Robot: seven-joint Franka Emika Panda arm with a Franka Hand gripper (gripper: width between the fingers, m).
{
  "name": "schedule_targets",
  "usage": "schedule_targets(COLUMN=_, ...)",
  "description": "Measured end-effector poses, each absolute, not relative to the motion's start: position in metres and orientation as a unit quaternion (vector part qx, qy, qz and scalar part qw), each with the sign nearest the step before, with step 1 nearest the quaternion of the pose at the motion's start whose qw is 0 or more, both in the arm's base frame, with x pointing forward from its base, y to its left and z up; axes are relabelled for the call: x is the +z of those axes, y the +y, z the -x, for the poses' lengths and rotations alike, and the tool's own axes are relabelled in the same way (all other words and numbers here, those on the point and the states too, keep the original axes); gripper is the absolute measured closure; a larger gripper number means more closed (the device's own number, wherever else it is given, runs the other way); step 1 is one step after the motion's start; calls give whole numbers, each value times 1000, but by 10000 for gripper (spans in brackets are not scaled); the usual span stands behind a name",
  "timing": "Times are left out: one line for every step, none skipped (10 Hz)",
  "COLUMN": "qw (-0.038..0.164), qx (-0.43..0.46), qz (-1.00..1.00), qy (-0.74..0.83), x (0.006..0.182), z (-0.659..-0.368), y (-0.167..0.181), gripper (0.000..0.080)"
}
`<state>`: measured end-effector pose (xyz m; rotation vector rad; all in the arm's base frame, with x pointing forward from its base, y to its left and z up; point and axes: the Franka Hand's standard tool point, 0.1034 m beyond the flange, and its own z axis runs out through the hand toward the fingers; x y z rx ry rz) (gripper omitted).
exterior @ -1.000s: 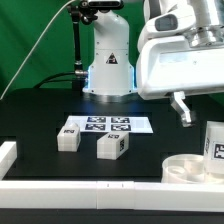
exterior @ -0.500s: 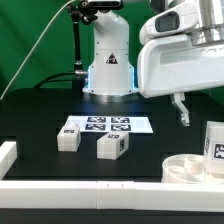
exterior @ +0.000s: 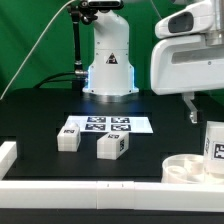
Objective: Assemble stool
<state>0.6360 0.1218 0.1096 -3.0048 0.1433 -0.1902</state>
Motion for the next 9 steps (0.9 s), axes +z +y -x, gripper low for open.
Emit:
schedule_targets(qw=64, qx=-63, qz=995, qy=49, x=109, z=-636, y=121, gripper=151)
schedule_targets(qw=64, qx=-63, qz=995, qy=48, x=109, z=-636, y=122, gripper=151)
schedule_targets(qw=64, qx=-62, qz=995, qy=48, x=109, z=-636, y=122, gripper=151)
schedule_targets(qw=64, qx=-60, qz=994, qy=61, x=109, z=-635, y=122, gripper=151)
schedule_targets(qw=59, qx=-38, qz=989, qy=134, x=107, z=-630, y=122, gripper=151)
schedule_targets(qw=47, qx=-18, qz=987, qy=154, x=104, z=-630, y=118, gripper=151)
schedule_targets(qw=44, qx=-22, qz=988, qy=148, x=101, z=-638, y=114, gripper=151)
schedule_targets(qw=43, qx=-22, qz=988, qy=144, x=98, z=-639, y=112, gripper=151)
schedule_targets(qw=43, qx=-22, qz=988, qy=144, x=99, z=-638, y=113, gripper=151)
